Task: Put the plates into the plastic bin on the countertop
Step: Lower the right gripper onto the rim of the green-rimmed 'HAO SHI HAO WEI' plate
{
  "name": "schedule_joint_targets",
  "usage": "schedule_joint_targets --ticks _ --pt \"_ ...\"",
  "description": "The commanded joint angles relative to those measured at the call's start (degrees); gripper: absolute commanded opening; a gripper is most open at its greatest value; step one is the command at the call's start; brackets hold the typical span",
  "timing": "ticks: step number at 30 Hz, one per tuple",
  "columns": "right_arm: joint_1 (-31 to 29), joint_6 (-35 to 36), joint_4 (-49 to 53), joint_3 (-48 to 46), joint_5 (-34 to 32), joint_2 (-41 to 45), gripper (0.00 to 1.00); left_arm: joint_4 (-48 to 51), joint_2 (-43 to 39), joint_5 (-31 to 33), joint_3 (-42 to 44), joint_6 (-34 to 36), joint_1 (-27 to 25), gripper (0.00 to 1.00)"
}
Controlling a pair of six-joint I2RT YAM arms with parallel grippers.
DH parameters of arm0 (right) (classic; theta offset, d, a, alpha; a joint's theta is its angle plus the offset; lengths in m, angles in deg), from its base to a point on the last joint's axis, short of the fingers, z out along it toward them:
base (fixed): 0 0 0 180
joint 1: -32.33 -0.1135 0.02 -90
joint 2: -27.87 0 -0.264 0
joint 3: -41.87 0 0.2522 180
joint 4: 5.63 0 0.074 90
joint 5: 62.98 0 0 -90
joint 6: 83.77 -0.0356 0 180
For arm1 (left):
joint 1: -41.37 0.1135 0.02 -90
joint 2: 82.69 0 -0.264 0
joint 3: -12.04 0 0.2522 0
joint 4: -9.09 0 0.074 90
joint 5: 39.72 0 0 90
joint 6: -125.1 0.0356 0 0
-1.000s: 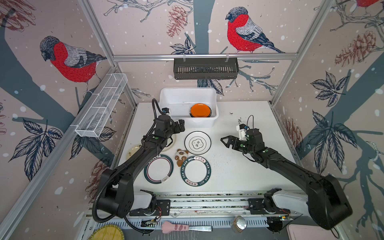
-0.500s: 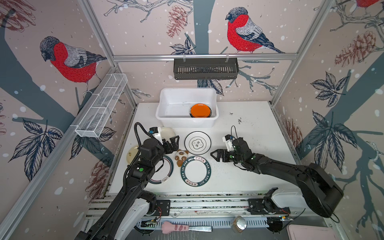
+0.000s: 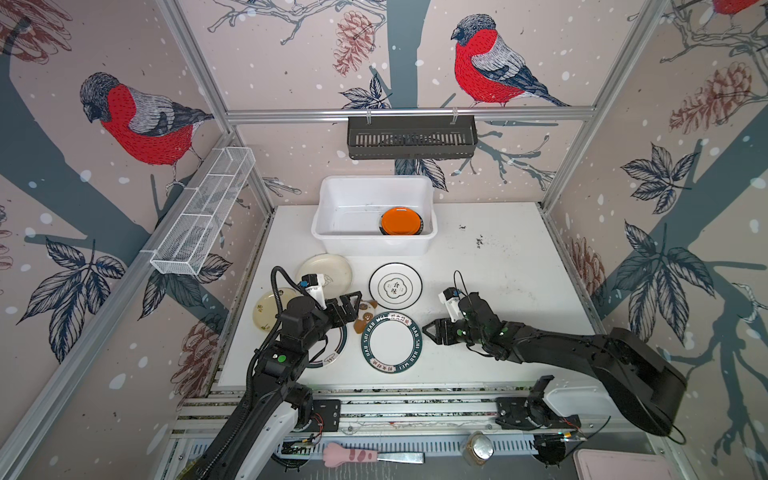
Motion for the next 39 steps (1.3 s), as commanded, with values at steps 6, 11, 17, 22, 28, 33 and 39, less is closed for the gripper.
schedule_joint_targets --ticks 6,11,17,22,28,33,39 --pt "-0.6 -2.2 -9.1 -2.1 2.3 -2.6 0.59 -7.0 -0.2 -0.6 1.8 -1.8 0.0 0.98" --pt "-1.1 -2.7 -11.9 -1.7 4.4 -6.2 0.5 -7.7 1.1 -0.6 1.9 -1.6 0.0 0.98" --pt "-2.1 -2.6 -12.4 -0.4 5.0 -10.0 0.33 -8.3 1.6 -0.6 2.1 -1.3 0.0 0.98" --pt "-2.9 -2.1 -10.8 1.5 4.0 -12.1 0.26 -8.8 2.0 0.5 2.6 -1.3 0.0 0.98" --pt "-3.7 -2.1 -8.1 3.5 1.9 -14.2 0.25 -9.6 3.2 0.1 2.9 -1.2 -0.1 0.98" --pt "-3.8 -2.3 -7.0 4.2 1.1 -15.0 0.21 -9.7 3.6 0.1 3.1 -1.1 0.0 0.98" --pt "-3.9 -2.8 -6.3 4.5 0.2 -15.0 0.18 -9.3 3.3 0.8 3.2 -0.5 0.0 0.98"
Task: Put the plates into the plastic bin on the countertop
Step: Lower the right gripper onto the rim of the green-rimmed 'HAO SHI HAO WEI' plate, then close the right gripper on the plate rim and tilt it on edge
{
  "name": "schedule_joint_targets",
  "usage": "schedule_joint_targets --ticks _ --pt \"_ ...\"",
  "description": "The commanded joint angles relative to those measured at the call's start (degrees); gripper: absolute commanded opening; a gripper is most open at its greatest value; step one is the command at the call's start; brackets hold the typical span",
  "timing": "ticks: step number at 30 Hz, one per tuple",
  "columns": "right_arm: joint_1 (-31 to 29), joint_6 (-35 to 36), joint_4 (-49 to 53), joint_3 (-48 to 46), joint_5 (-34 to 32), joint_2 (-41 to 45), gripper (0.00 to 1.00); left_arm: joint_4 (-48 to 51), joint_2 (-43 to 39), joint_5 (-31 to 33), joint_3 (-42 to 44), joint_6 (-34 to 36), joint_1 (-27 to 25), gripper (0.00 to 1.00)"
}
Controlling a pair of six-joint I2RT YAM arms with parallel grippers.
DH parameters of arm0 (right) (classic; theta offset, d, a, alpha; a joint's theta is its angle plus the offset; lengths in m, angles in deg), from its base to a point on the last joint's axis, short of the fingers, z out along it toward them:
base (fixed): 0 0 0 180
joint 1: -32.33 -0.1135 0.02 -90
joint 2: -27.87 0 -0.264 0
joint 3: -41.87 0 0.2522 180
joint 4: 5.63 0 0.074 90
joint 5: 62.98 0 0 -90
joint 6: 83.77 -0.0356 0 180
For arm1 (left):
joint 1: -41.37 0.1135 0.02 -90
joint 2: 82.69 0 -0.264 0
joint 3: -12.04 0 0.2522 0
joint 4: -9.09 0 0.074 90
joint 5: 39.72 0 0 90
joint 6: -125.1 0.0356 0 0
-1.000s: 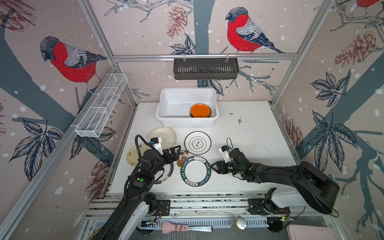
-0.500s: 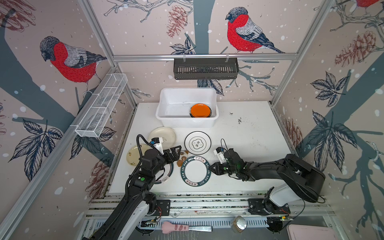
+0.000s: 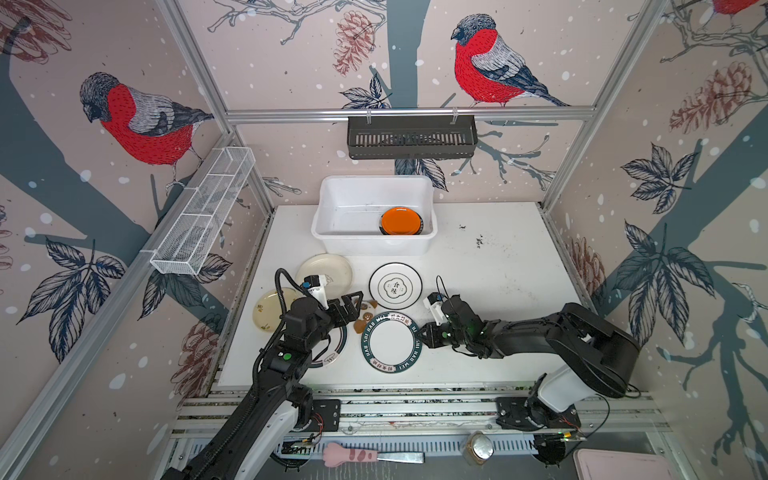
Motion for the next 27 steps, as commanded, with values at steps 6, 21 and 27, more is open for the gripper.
schedule_joint_targets --ticks 6,21,27 --pt "-0.1 -1.1 5.3 1.7 -3.6 -0.4 0.1 -2.4 -0.2 0.8 0.3 1.1 0.0 0.98" --pt "-0.1 -3.7 13.0 1.3 -11.7 7.1 0.01 -1.8 0.0 2.4 0.7 3.0 0.0 0.98" --pt "-0.1 -4.2 16.9 0.8 -16.1 14.7 0.0 -2.0 0.3 2.5 1.0 3.6 0.0 0.98"
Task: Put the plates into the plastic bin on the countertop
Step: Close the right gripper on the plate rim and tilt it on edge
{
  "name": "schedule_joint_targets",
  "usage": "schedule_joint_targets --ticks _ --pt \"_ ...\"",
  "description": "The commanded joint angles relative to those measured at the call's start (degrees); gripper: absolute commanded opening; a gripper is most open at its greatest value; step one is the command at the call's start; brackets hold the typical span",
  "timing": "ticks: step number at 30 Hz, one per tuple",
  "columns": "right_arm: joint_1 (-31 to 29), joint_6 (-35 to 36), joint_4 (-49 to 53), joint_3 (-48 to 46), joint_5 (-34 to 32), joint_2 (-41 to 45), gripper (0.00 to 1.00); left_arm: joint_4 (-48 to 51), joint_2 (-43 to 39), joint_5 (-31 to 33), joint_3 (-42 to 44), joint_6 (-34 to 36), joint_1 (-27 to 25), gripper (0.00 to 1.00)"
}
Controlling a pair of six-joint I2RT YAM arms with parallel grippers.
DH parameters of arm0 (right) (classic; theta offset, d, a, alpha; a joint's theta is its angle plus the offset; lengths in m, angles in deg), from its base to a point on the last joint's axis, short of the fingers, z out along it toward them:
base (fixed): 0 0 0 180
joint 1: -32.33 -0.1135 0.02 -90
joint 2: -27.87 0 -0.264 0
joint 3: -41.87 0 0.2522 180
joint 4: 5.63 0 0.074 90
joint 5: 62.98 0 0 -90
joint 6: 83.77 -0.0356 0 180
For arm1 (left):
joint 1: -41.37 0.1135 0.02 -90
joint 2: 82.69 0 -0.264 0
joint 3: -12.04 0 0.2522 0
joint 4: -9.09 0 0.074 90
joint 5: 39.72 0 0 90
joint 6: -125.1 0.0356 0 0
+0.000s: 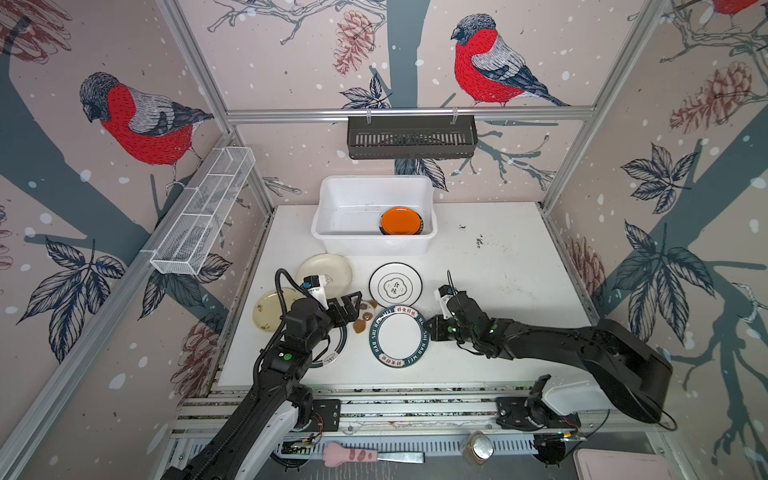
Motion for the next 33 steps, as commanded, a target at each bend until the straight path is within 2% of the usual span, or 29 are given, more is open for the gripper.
schedule_joint_targets --ticks 1,10,19,26,29,33 --pt "-0.1 0.0 5.5 -0.1 -5.9 3.5 0.01 -1.4 0.2 0.5 0.3 0.7 -0.1 0.98" --pt "1.1 -0.9 8.6 -1.4 -9.3 14.1 0.0 -4.9 1.7 -3.4 0.7 -0.8 0.0 0.98" --pt "5.3 -0.4 11.1 0.3 -6.6 21.9 0.0 -8.7 4.0 -6.6 0.6 -0.5 0.0 0.98" --pt "9.4 0.1 10.3 2.0 -2.6 24.4 0.0 -18.6 6.8 -14.2 1.5 -2.6 -0.2 0.98" --pt "11.2 -0.7 7.7 2.0 0.4 24.5 0.0 -20.6 9.3 -15.0 0.8 -3.6 -1.3 0.94" --pt "12.4 -0.9 4.2 2.8 2.9 24.1 0.0 -26.1 13.6 -14.4 0.3 -5.4 -4.8 0.82"
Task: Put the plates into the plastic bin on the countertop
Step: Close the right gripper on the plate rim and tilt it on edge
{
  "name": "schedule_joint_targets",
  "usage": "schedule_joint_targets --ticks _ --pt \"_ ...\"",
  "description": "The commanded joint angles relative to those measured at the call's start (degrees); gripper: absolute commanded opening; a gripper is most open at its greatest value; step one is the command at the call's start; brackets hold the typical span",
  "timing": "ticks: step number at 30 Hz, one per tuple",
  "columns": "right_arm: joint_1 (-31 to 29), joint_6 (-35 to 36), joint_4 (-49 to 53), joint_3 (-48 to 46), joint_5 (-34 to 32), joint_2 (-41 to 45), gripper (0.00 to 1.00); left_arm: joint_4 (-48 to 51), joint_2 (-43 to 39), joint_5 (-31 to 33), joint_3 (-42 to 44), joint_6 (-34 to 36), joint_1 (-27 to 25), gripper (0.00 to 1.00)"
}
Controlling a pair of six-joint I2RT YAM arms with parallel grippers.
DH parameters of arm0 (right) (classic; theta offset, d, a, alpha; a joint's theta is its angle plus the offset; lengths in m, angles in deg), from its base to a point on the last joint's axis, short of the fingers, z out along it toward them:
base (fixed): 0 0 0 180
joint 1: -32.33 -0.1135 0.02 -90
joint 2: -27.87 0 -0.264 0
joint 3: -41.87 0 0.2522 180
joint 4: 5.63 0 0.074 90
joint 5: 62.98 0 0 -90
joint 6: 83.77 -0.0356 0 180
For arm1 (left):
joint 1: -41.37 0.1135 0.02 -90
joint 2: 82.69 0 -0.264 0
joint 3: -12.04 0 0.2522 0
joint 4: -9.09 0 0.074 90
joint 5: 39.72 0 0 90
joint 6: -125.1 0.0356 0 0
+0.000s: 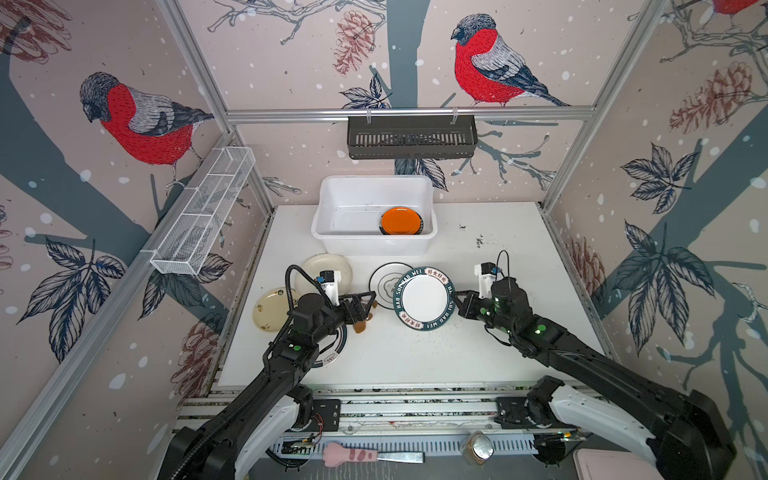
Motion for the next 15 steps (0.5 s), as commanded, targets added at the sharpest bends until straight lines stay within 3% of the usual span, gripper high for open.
schedule_joint_targets --ticks 1,12,15 --pt "0.4 -0.6 -6.7 1.5 3.9 -0.4 0.0 -9.2 3.2 -1.3 -1.0 -2.2 -2.4 0.8" --pt "0.6 -0.2 -8.9 2.5 5.9 -0.7 0.0 -15.6 18.8 -3.3 -8.2 -3.3 -9.1 0.63" --pt "0.5 0.4 -8.5 1.9 5.6 -0.5 0.0 -16.6 22.2 -3.7 -9.7 -3.1 -9.9 0.51"
